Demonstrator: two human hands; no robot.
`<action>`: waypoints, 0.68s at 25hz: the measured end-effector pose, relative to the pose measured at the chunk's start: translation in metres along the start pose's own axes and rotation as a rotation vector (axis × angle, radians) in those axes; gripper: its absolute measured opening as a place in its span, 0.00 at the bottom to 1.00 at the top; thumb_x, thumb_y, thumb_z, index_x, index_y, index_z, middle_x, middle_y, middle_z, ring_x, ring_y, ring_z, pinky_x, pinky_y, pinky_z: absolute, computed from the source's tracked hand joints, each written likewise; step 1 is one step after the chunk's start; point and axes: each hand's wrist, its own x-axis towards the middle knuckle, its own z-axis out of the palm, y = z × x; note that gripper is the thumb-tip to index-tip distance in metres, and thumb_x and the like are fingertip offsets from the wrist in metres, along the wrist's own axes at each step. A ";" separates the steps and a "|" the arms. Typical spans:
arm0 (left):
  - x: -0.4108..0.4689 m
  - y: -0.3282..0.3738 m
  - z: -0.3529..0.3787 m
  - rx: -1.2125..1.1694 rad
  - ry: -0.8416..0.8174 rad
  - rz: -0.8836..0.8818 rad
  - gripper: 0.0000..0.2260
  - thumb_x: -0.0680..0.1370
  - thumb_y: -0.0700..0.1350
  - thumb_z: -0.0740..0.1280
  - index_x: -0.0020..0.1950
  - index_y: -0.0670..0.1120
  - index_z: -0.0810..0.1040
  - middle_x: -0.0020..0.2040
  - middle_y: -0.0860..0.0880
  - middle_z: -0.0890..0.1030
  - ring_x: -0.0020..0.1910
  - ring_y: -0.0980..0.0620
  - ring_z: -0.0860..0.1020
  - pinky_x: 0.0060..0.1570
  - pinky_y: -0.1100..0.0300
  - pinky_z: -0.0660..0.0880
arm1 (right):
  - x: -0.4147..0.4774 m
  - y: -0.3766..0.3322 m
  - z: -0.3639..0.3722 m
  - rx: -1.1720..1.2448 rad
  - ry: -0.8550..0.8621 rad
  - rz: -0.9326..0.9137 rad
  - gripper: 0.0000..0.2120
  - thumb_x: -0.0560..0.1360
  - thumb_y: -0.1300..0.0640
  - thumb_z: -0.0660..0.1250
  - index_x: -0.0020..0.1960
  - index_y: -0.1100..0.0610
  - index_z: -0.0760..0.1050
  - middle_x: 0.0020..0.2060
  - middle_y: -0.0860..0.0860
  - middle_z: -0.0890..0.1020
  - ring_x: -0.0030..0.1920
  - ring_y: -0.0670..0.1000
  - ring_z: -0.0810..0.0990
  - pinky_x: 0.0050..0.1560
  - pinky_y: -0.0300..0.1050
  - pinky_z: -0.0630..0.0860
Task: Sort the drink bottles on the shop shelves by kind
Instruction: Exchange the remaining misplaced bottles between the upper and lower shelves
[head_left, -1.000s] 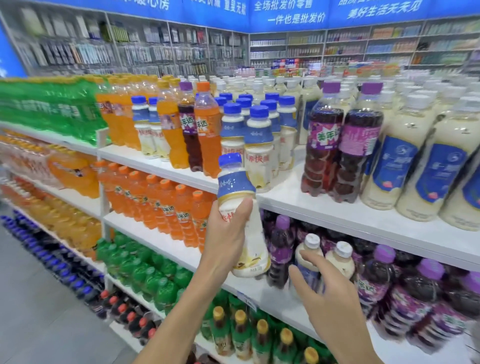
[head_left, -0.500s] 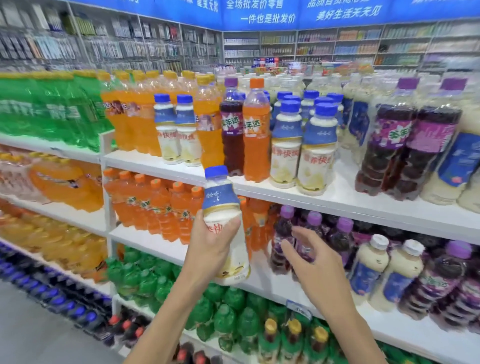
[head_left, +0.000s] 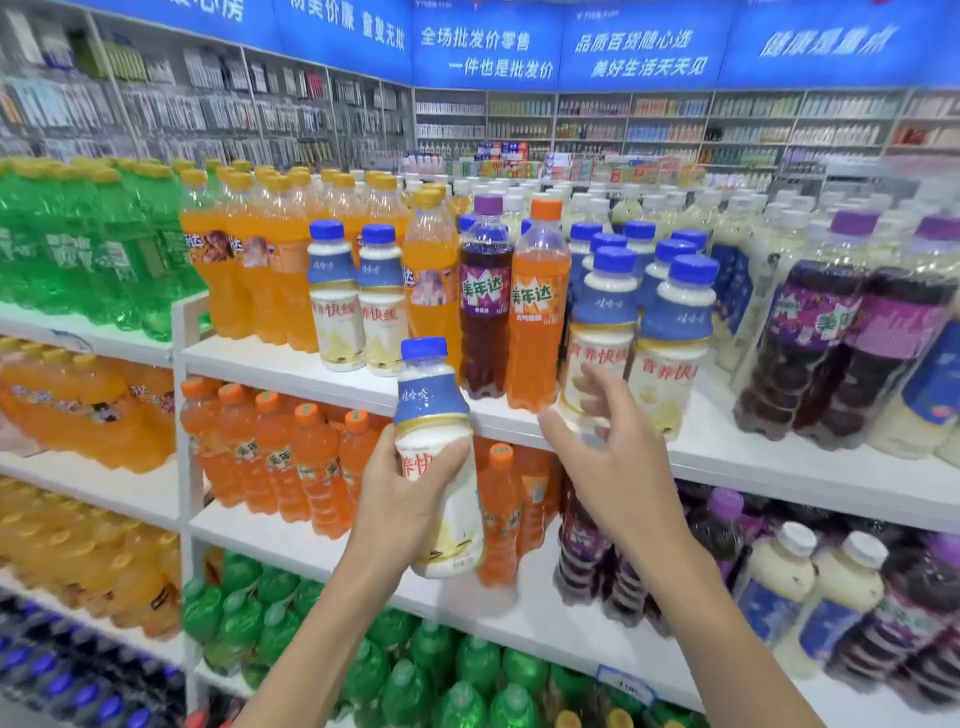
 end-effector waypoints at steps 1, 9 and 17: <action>0.004 0.001 0.002 -0.004 -0.001 0.015 0.10 0.78 0.44 0.73 0.58 0.49 0.79 0.42 0.51 0.86 0.38 0.54 0.84 0.34 0.64 0.78 | 0.016 -0.010 0.002 -0.009 0.032 -0.052 0.19 0.78 0.44 0.70 0.65 0.36 0.67 0.58 0.30 0.74 0.59 0.34 0.73 0.58 0.31 0.69; 0.043 0.003 -0.021 -0.007 -0.062 0.062 0.15 0.72 0.50 0.74 0.56 0.48 0.79 0.41 0.52 0.86 0.38 0.53 0.85 0.35 0.64 0.78 | 0.096 -0.047 0.034 -0.072 0.258 -0.141 0.29 0.78 0.45 0.69 0.76 0.50 0.65 0.71 0.45 0.74 0.69 0.45 0.73 0.69 0.47 0.73; 0.098 -0.006 -0.066 0.007 -0.109 0.063 0.11 0.77 0.44 0.73 0.58 0.48 0.79 0.45 0.51 0.87 0.41 0.54 0.85 0.37 0.64 0.78 | 0.134 -0.053 0.077 -0.247 0.358 -0.002 0.41 0.78 0.50 0.70 0.82 0.59 0.51 0.79 0.55 0.61 0.78 0.54 0.61 0.74 0.47 0.61</action>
